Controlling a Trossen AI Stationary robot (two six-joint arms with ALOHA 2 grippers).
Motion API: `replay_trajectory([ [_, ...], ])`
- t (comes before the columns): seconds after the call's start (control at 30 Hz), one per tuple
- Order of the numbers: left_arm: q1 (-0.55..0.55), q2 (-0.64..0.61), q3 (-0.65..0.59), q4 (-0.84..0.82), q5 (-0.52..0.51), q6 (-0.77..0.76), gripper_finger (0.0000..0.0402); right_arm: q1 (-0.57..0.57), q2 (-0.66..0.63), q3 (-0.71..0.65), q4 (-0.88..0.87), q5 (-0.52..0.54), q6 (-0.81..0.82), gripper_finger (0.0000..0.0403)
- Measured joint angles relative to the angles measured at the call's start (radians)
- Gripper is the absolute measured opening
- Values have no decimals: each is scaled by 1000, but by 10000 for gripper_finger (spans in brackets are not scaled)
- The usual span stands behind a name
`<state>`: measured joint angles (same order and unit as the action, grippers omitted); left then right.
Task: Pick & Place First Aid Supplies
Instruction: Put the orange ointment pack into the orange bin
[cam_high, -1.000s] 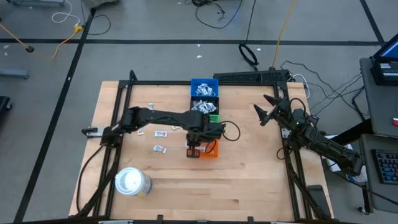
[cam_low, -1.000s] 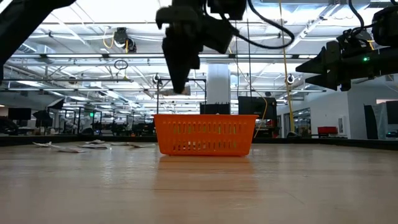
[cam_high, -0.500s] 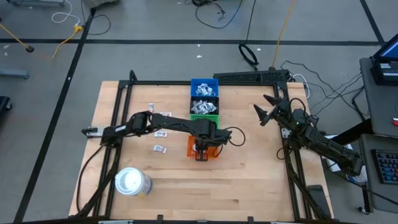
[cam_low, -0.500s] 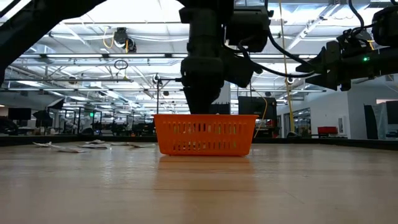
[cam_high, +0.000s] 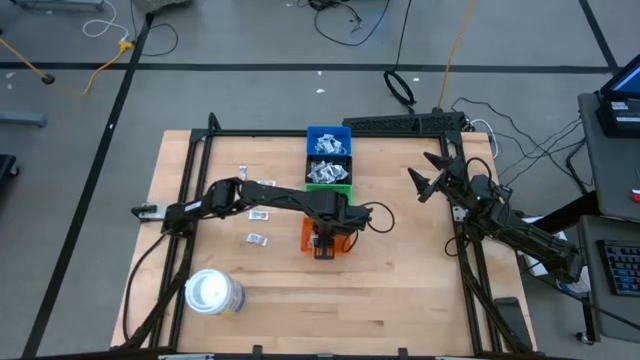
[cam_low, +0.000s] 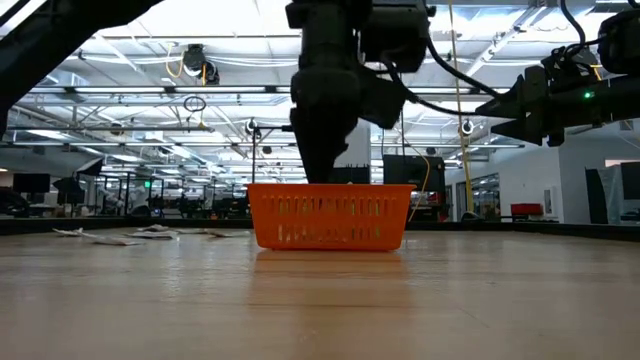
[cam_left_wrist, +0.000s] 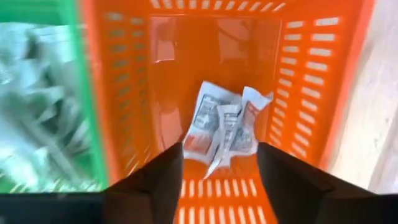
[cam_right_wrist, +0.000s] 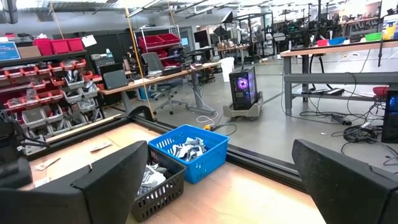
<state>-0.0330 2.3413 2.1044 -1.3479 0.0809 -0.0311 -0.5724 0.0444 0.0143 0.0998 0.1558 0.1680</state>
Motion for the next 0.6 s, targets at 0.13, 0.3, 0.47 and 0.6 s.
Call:
replay_trajectory([
  [0.13,2,-33,1,-31,-3,-4,250,0,0,0,0,0,0,393],
  [0.3,-3,-56,1,-75,-3,-4,280,0,0,0,0,0,0,393],
  [0.47,-19,-103,-98,-55,-3,1,291,0,0,0,0,0,0,393],
  [0.6,-38,-219,-286,32,-5,39,286,0,0,0,0,0,0,393],
])
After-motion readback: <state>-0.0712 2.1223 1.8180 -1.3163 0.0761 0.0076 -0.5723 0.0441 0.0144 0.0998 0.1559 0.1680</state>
